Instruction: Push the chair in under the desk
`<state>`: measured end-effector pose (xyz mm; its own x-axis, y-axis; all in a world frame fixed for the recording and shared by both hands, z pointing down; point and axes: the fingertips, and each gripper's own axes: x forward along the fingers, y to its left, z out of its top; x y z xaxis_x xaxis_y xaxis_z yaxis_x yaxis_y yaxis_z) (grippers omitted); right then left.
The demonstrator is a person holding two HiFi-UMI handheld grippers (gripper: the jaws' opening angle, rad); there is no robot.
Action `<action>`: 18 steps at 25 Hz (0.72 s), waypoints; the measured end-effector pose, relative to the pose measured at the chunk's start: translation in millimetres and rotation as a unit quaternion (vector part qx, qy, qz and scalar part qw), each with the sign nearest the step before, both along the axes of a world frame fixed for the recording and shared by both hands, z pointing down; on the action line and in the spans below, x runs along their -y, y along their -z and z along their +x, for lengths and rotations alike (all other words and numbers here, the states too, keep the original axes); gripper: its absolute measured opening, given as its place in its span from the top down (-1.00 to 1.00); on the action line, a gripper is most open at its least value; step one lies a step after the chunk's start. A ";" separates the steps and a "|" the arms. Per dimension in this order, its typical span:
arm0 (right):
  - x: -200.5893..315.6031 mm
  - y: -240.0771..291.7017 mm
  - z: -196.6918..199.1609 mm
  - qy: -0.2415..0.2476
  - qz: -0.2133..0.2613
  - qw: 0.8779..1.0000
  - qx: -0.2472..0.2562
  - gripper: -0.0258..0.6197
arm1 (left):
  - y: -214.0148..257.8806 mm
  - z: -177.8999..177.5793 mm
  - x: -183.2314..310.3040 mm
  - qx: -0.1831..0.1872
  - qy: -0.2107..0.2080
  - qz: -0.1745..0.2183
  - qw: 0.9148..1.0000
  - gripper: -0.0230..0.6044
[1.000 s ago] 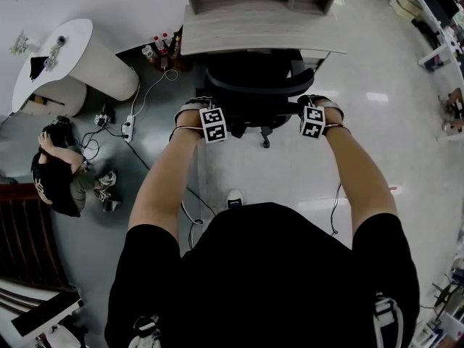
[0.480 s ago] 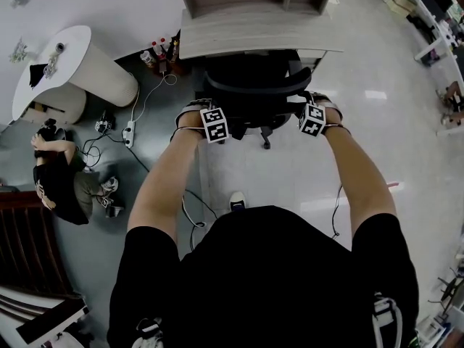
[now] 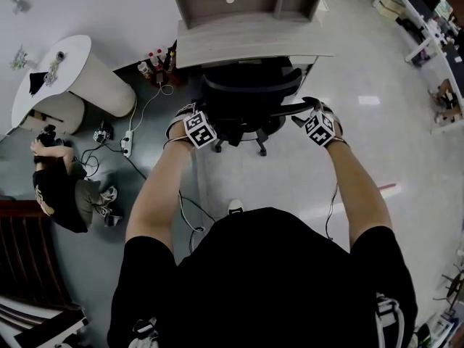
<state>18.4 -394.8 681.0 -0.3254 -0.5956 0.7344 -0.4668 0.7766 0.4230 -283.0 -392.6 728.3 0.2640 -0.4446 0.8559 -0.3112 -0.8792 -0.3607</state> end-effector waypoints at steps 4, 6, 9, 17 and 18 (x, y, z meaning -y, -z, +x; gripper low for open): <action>-19.8 18.3 -8.1 -0.041 -0.001 0.995 0.090 -0.03 | 25.1 -0.8 -14.1 -0.123 0.057 0.010 0.991 0.04; -28.3 26.9 -12.8 -0.057 0.003 0.991 0.124 0.00 | 36.4 -1.6 -20.4 -0.181 0.084 0.017 0.980 0.04; -41.4 43.5 -21.9 -0.069 0.018 0.984 0.164 0.06 | 59.8 -3.5 -31.7 -0.247 0.114 0.037 0.962 0.04; -73.9 85.2 -38.0 -0.102 0.057 0.958 0.262 0.22 | 112.0 -1.5 -72.1 -0.391 0.163 0.071 0.903 0.04; -76.6 88.1 -38.7 -0.105 0.059 0.956 0.269 0.24 | 115.9 -0.7 -77.8 -0.397 0.160 0.078 0.900 0.04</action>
<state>-20.3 -318.3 592.8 -0.5015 -0.7578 0.4175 -0.7813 0.6039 0.1576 -283.7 -314.9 612.4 0.6023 -0.7056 0.3733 -0.7540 -0.6565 -0.0243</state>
